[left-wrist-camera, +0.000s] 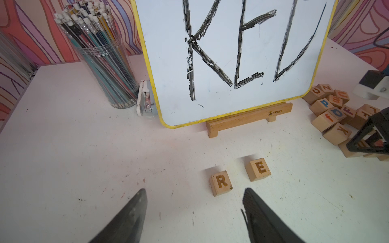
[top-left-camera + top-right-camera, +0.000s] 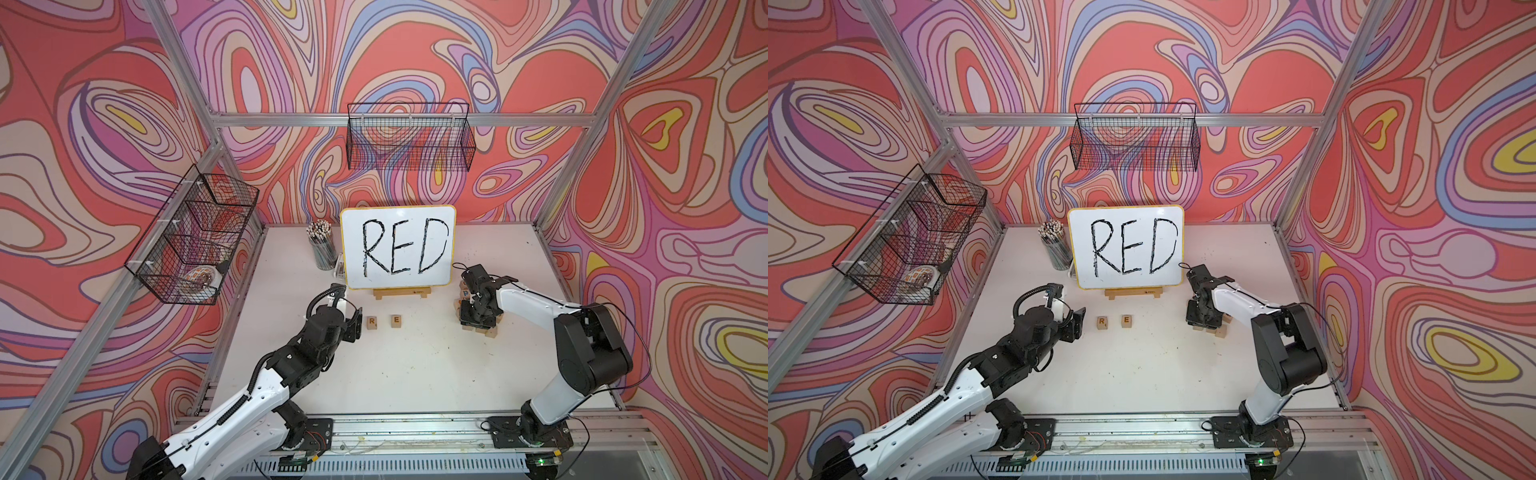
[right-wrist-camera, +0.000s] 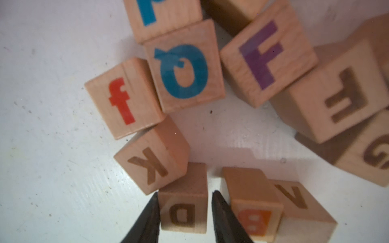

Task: Assemble the uppercase word "red" with letter blocks
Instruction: Pick up the letter block from the center of the board, then place the letter block at the center of the board.

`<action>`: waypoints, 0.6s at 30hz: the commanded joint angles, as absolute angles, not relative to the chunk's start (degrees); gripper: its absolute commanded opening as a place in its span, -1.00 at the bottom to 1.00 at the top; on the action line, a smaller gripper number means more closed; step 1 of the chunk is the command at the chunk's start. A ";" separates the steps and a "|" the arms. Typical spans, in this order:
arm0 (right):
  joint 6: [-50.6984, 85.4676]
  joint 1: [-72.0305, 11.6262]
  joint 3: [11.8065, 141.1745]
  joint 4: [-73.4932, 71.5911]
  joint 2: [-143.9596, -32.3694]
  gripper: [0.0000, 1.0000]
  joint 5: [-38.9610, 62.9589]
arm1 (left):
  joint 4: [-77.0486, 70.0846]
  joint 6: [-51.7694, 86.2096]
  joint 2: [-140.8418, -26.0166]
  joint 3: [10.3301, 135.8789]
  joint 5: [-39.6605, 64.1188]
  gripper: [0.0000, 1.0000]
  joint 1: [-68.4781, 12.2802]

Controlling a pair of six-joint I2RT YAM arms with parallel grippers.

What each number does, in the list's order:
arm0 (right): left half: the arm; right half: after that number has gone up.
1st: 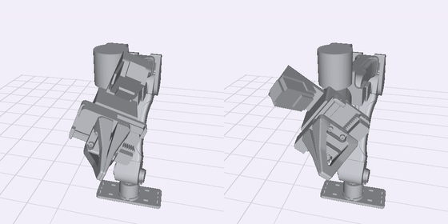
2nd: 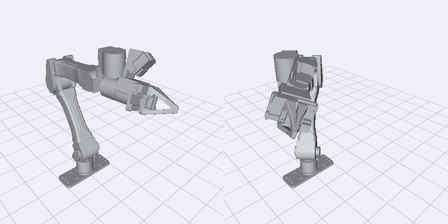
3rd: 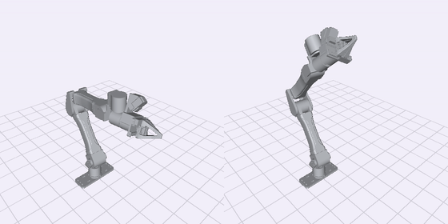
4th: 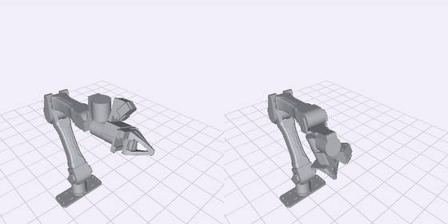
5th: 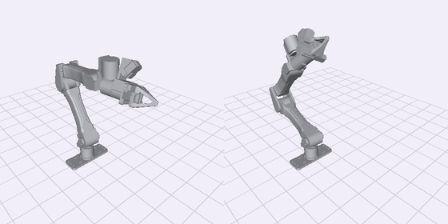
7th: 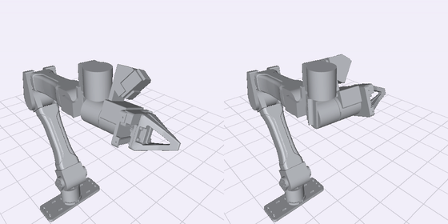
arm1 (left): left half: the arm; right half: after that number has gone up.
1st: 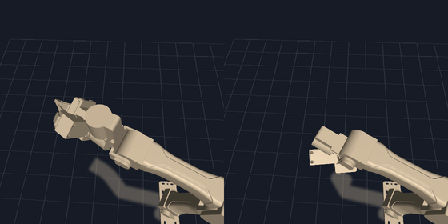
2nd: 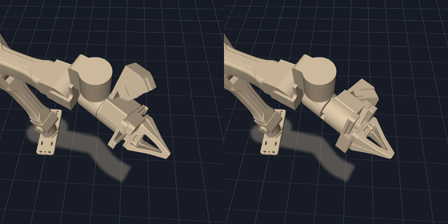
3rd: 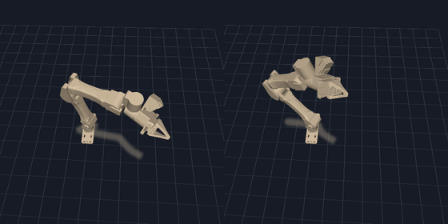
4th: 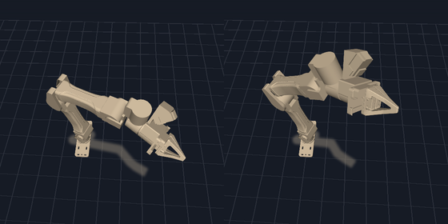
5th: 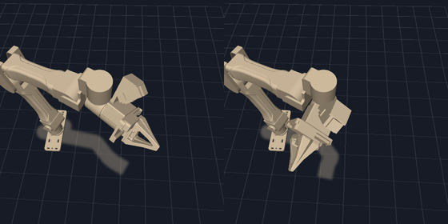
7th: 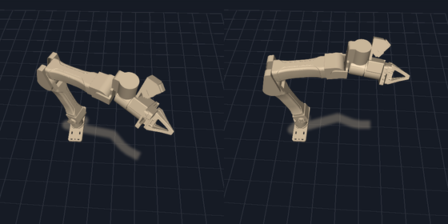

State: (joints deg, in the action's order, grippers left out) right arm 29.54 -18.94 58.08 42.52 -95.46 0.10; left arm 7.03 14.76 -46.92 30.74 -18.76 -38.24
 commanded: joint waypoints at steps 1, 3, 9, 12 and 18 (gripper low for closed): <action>29.95 -18.97 57.24 41.50 -96.49 -0.21 -0.79 | 6.61 14.43 -46.76 30.19 -19.83 0.49 -37.89; 30.14 -18.87 57.04 41.23 -96.58 -0.27 -0.70 | 6.66 14.41 -46.67 30.20 -19.81 0.49 -37.96; 29.97 -18.95 57.63 42.38 -95.61 -0.44 -0.78 | 6.70 14.43 -46.58 30.16 -19.91 0.49 -37.91; 29.28 -18.90 58.60 44.08 -94.03 -0.51 -1.24 | 6.51 14.50 -46.75 30.17 -19.82 0.49 -37.95; 28.43 -20.93 61.29 48.89 -91.78 -0.54 -2.41 | 6.25 14.50 -46.93 28.17 -19.68 0.49 -37.94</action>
State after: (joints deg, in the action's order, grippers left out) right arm 29.04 -19.53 58.98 45.84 -94.28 -0.82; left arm 6.68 14.79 -46.94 30.50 -19.11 -38.24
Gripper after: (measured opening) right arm 0.335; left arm 0.745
